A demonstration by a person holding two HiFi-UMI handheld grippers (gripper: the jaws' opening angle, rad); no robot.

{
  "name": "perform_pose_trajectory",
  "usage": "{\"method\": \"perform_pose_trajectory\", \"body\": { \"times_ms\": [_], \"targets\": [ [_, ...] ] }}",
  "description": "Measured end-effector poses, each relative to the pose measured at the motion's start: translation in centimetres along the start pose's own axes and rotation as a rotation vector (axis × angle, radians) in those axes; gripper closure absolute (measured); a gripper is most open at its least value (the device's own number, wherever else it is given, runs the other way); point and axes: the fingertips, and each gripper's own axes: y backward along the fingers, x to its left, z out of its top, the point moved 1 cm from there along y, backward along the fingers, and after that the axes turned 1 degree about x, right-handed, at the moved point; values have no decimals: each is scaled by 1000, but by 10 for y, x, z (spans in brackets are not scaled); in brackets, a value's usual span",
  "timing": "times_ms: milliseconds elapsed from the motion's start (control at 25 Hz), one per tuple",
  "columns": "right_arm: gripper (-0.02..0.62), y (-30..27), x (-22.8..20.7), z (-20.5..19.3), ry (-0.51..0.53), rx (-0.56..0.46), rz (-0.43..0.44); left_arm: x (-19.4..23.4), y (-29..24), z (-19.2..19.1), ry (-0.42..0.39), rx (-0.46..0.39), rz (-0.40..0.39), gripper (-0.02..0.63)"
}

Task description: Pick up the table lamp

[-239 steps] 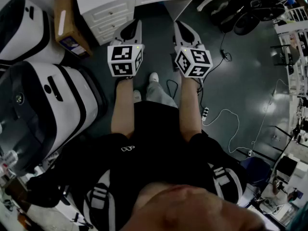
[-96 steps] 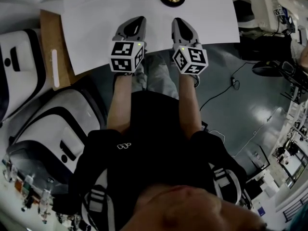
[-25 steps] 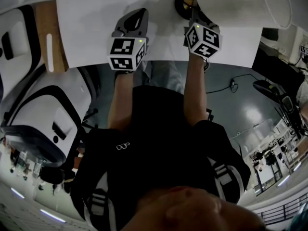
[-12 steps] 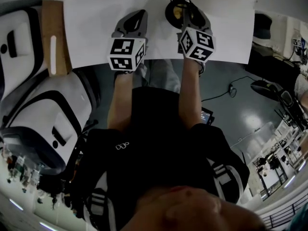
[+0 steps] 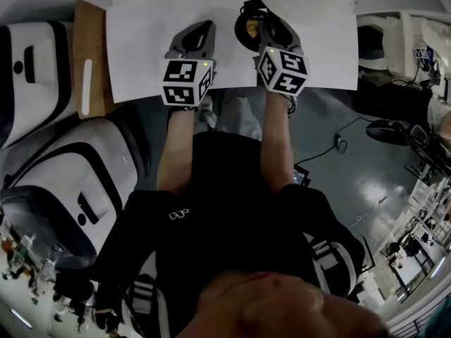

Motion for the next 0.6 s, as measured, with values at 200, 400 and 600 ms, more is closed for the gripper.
{"method": "perform_pose_trajectory", "body": {
  "times_ms": [200,400,600],
  "targets": [
    [489,44,9,14,16,-33,-1,-27,31,14,-28,-37,-16,597],
    [488,72,16,36,28,-86,-13,-37,51,31,-55,-74,-31,597],
    [488,94,15,58,43,-139,-21,-45,56,47,-70,-113,-46,597]
  ]
}}
